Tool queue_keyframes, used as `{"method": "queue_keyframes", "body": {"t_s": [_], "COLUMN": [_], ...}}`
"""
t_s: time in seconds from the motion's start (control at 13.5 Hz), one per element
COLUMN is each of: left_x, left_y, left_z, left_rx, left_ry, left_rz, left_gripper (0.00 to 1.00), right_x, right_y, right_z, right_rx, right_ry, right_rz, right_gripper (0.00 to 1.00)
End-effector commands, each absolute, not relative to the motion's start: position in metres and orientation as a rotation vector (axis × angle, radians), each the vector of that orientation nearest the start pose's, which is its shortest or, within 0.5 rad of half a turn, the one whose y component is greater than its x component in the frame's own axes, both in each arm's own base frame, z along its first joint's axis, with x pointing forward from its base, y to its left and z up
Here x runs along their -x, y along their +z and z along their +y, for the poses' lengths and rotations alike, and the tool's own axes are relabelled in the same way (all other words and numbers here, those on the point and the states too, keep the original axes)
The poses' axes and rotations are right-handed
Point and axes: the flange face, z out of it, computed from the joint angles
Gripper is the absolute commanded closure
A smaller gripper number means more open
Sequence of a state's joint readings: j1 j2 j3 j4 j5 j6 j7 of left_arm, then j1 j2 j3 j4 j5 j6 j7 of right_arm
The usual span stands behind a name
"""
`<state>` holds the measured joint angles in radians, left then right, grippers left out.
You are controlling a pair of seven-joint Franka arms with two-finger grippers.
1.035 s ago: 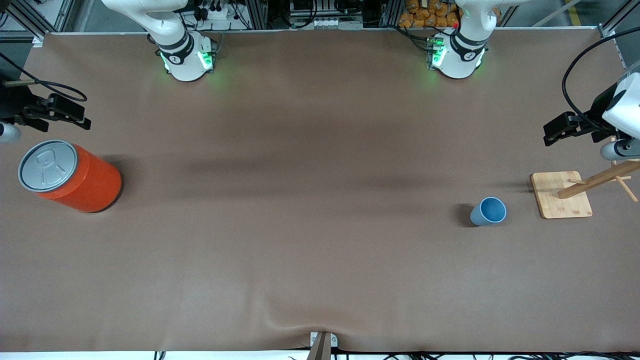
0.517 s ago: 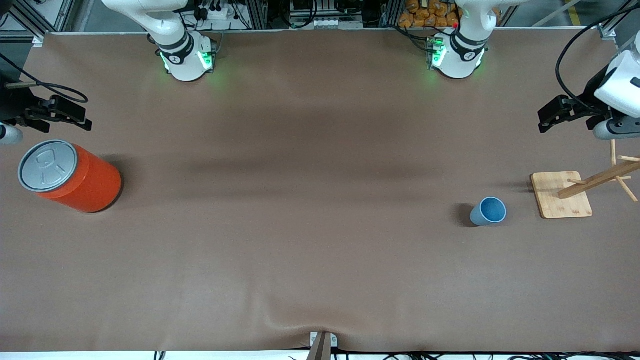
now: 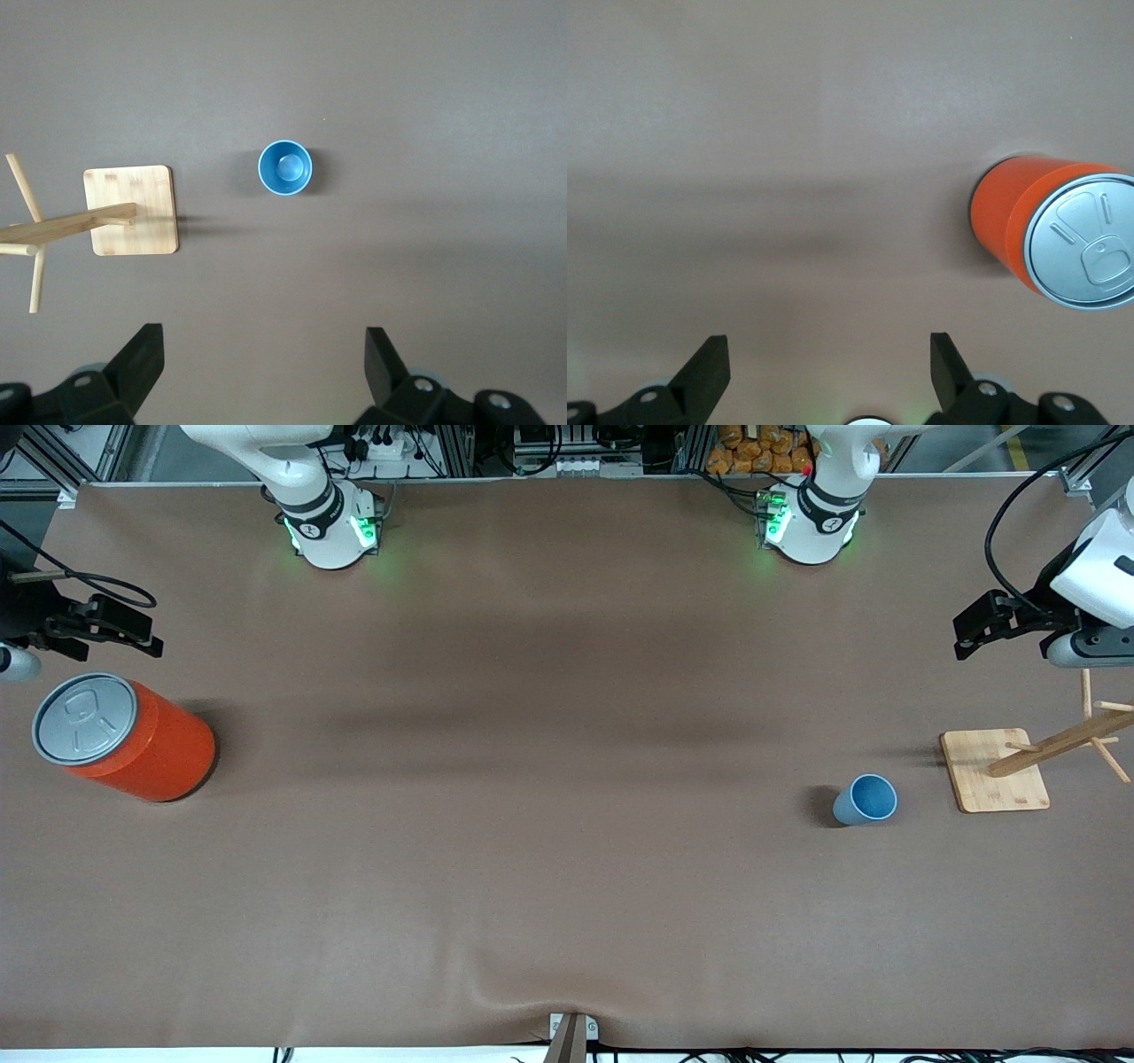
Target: Flip cup
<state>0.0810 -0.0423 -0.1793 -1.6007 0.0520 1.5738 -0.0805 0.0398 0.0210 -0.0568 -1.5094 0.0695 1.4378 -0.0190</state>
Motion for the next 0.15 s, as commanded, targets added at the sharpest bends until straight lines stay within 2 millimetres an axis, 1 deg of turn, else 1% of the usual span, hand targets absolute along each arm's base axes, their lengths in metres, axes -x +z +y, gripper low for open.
{"method": "queue_keyframes", "body": {"t_s": [0.0,0.07], "left_x": [-0.5355,-0.5375], "left_y": [0.6368,0.6331], "left_z": [-0.0455,-0.0454], "left_rx": [3.101,3.103], "left_ry": [-0.030,-0.015], "left_rz": [0.033,0.033], "left_gripper": [0.00,0.00], "right_x": [-0.5486,-0.5490], "right_y": [0.6325,0.6317], "right_z": [-0.0010,-0.0009], "right_rx": [3.057,3.057], "right_ry": [0.131,0.133], "right_rz": [-0.013,-0.015], "right_gripper": [0.00,0.00]}}
